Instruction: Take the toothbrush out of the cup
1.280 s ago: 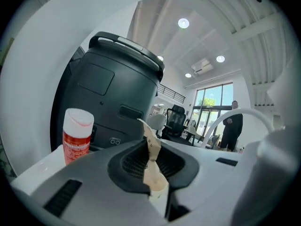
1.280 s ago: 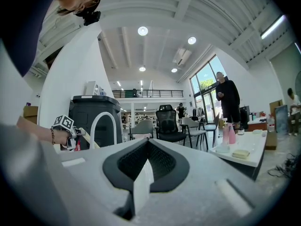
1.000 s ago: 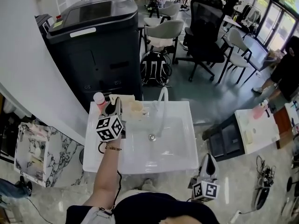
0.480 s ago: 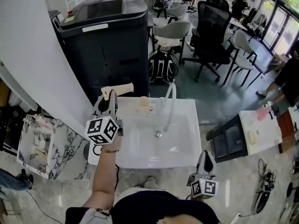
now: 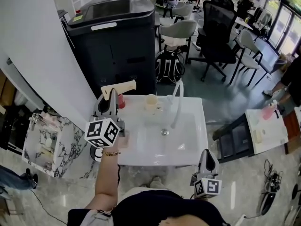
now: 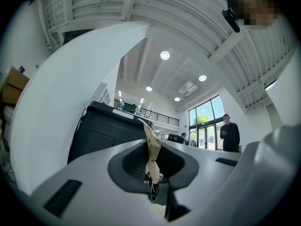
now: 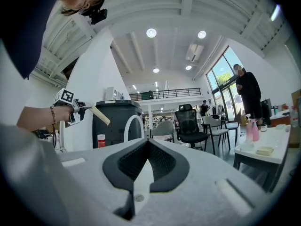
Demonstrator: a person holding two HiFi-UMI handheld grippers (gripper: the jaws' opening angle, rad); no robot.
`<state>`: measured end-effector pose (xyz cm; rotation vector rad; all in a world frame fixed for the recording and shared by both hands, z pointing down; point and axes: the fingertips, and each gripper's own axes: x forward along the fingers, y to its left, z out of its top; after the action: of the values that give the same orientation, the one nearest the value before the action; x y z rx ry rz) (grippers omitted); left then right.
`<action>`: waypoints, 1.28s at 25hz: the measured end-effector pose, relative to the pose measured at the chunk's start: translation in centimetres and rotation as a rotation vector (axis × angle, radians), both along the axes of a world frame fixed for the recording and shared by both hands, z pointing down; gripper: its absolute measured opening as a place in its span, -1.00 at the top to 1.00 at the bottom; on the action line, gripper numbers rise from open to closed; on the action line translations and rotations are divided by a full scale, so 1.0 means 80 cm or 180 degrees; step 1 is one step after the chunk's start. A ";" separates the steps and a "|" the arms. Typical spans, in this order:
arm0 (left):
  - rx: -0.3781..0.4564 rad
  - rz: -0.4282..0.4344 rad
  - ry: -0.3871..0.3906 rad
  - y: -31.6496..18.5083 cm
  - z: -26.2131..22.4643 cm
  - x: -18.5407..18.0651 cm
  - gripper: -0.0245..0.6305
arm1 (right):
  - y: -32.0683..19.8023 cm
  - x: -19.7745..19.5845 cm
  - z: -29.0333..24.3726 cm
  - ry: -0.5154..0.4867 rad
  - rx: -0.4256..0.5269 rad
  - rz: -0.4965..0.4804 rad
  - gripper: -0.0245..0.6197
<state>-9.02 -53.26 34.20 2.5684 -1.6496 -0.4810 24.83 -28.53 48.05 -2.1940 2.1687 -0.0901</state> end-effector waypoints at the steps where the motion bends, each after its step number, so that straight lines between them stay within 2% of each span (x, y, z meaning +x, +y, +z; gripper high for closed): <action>1: 0.0003 0.0005 -0.0008 0.003 -0.001 0.000 0.83 | 0.000 -0.002 0.000 0.0005 0.0004 -0.0017 0.91; 7: 0.0006 0.0029 -0.0046 0.013 -0.002 0.004 0.83 | 0.000 -0.009 -0.005 0.0035 0.0048 -0.0070 0.91; 25: 0.0108 -0.0087 -0.0409 0.030 0.001 0.008 0.83 | -0.019 -0.017 -0.018 -0.0014 0.0117 -0.0156 0.91; 32: 0.0027 -0.0129 -0.0397 0.029 0.017 0.008 0.83 | -0.026 -0.014 -0.022 0.0016 0.0142 -0.0168 0.91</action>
<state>-8.38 -50.92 35.58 2.6255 -1.7445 -0.3371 23.74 -30.61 46.27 -2.1163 2.2096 -0.0381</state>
